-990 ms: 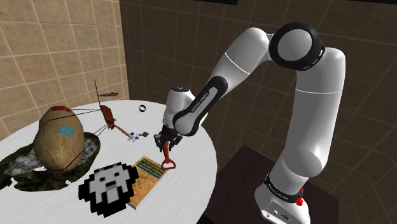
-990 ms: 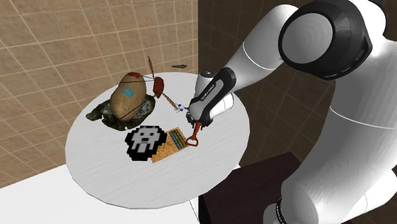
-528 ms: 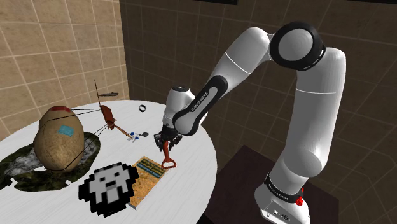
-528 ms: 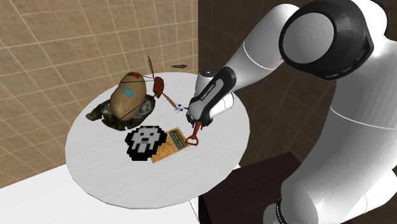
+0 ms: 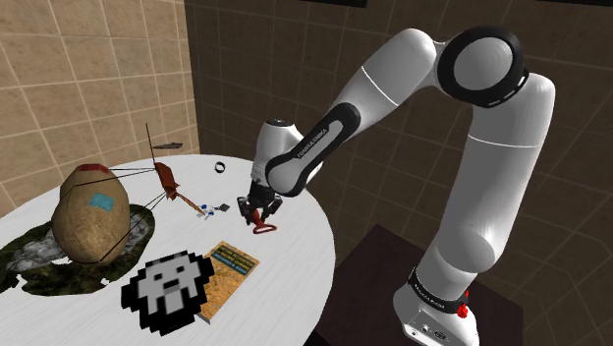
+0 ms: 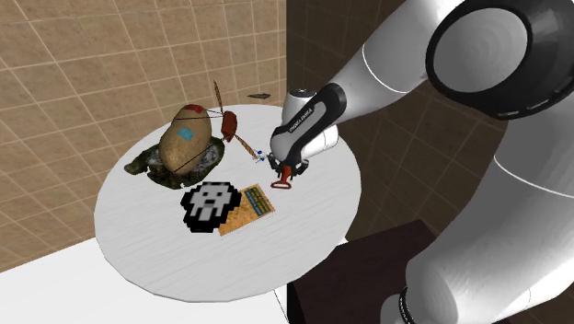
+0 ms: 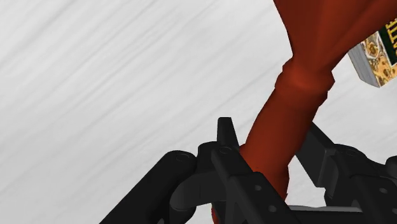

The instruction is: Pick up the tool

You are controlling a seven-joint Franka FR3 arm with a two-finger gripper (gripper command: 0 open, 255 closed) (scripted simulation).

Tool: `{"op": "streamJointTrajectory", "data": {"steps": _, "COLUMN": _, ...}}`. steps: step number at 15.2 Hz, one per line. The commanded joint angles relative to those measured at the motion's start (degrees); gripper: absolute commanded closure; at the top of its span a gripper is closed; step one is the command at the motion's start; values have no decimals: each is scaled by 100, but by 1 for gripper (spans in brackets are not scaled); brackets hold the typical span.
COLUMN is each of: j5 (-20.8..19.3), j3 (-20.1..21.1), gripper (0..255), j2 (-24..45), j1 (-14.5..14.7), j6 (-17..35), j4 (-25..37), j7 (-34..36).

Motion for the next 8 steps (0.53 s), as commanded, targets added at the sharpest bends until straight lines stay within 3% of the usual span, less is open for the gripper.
{"op": "streamJointTrajectory", "data": {"steps": 1, "j5": 102, "j3": 48, "gripper": 255, "j2": -162, "j1": -33, "j6": -145, "j4": -11, "j7": -62}}
{"op": "streamJointTrajectory", "data": {"steps": 8, "j5": 317, "j3": 116, "gripper": 255, "j2": -522, "j1": -82, "j6": -538, "j4": 42, "j7": -196}}
